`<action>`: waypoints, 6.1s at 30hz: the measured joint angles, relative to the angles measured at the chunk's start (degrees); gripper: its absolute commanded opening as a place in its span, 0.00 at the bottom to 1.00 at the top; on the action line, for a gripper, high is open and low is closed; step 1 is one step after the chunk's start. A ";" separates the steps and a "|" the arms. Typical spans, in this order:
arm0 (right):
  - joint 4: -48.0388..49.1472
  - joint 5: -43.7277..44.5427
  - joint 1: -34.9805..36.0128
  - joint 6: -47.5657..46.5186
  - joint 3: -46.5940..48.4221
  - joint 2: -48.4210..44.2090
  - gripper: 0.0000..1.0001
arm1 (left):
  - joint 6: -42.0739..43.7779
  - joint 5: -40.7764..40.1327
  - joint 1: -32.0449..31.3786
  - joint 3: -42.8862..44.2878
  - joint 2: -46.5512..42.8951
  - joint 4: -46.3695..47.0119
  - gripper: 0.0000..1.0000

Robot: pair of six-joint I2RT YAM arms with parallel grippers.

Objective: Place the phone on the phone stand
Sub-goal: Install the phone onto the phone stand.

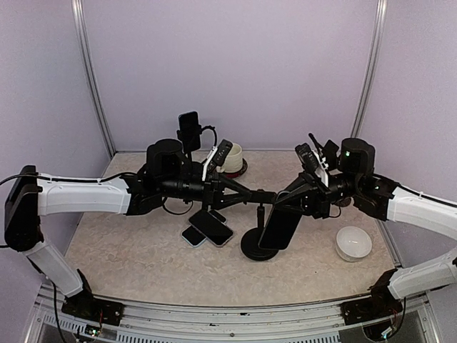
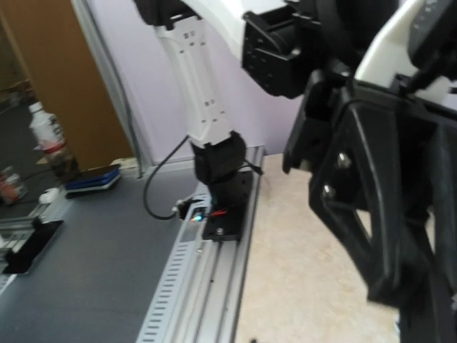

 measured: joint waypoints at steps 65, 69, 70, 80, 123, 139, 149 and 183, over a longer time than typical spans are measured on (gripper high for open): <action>-13.75 -3.32 6.21 -12.74 13.88 10.69 0.00 | 6.43 1.88 -5.68 1.16 -1.57 -4.52 0.00; -13.55 -2.23 5.84 -12.66 13.14 10.43 0.00 | 6.43 1.03 -5.90 1.16 -1.57 -4.96 0.00; -13.44 -1.88 5.73 -12.66 12.98 10.40 0.00 | 6.43 0.83 -5.92 1.16 -1.57 -5.01 0.00; -12.52 -0.46 4.98 -12.61 12.66 10.29 0.00 | 6.62 -1.77 -5.99 1.16 -2.19 -5.44 0.00; -15.74 2.56 0.39 -11.74 12.72 10.99 0.00 | 7.67 -6.60 -6.10 0.61 -4.66 -9.14 0.00; -18.62 4.94 0.87 -10.23 13.97 12.13 0.00 | 7.04 -7.69 -6.32 0.87 -3.23 -9.29 0.00; -19.08 5.86 0.98 -10.10 13.97 12.35 0.00 | 6.05 -7.65 -6.43 1.07 -1.79 -7.85 0.02; -24.46 10.75 0.55 -9.86 13.99 13.22 0.00 | 7.15 -6.67 -6.56 2.99 -3.93 -4.66 0.74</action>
